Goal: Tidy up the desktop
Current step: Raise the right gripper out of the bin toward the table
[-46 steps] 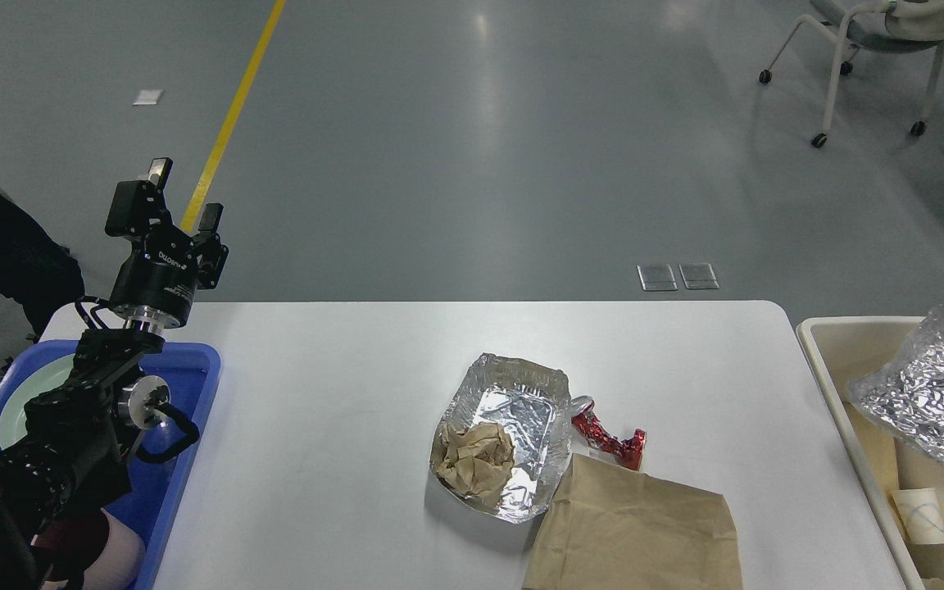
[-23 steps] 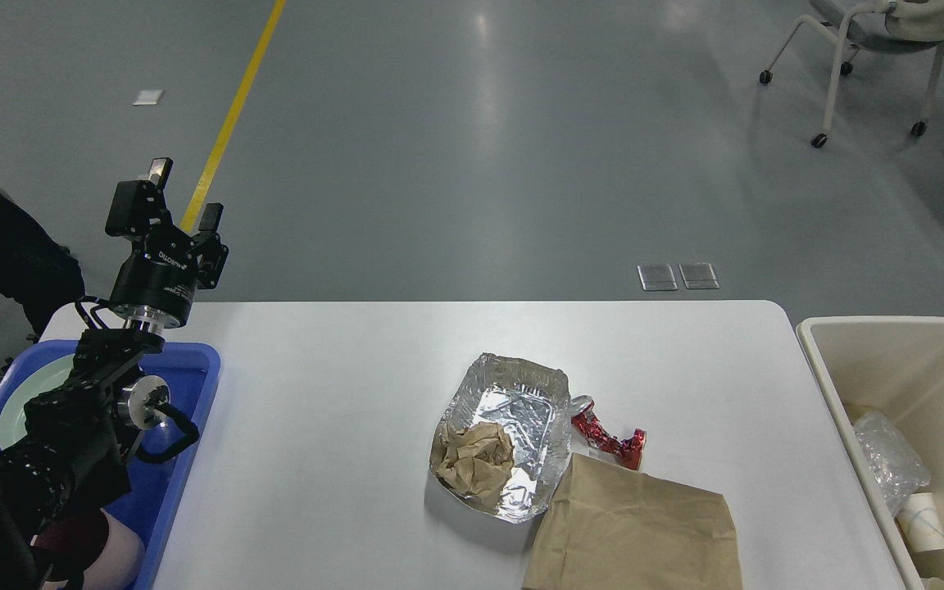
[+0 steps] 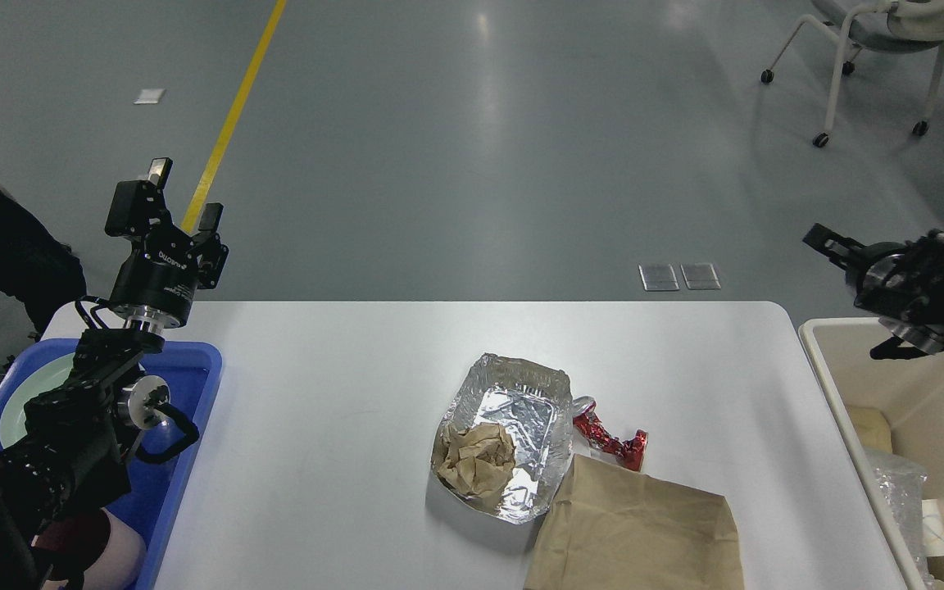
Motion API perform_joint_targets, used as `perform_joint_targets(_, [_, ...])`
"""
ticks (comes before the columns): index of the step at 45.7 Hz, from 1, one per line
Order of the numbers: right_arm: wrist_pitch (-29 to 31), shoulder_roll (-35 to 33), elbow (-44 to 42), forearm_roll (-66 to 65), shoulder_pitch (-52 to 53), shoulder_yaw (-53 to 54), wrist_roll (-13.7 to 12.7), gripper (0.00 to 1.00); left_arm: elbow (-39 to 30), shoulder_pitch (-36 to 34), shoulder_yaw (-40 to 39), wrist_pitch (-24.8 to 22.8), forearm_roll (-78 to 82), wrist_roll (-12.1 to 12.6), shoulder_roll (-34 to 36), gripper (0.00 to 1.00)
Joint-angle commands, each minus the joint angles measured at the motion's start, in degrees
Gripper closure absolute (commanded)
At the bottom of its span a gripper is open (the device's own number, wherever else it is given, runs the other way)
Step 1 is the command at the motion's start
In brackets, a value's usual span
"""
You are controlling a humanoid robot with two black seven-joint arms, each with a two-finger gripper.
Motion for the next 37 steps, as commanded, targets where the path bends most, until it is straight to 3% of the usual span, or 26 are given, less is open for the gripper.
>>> perform_joint_targets(1, [8.46, 2.66, 12.15, 0.09, 10.99, -1.88, -0.01, 0.0, 0.0, -0.06, 0.0, -0.01, 0.0, 0.0, 0.0, 0.04])
perform_joint_targets(12, [33.33, 8.19, 20.61, 0.09, 24.8, -1.53, -0.01, 0.0, 0.0, 0.03, 0.0, -0.01, 0.0, 0.0, 0.0, 0.04])
perform_joint_targets(18, [41.08, 9.86, 26.92, 0.09, 31.04, -1.09, -0.01, 0.0, 0.0, -0.06, 0.08, -0.01, 0.0, 0.0, 0.0, 0.04])
perform_joint_targets(24, [39.77, 11.36, 27.21, 0.09, 30.0, 0.14, -0.1, 0.0, 0.0, 0.03, 0.08, -0.01, 0.0, 0.0, 0.0, 0.04])
perform_joint_targets(37, [31.68, 15.31, 20.35, 0.09, 13.13, 4.27, -0.27, 0.0, 0.0, 0.03, 0.0, 0.0, 0.0, 0.0, 0.0, 0.04])
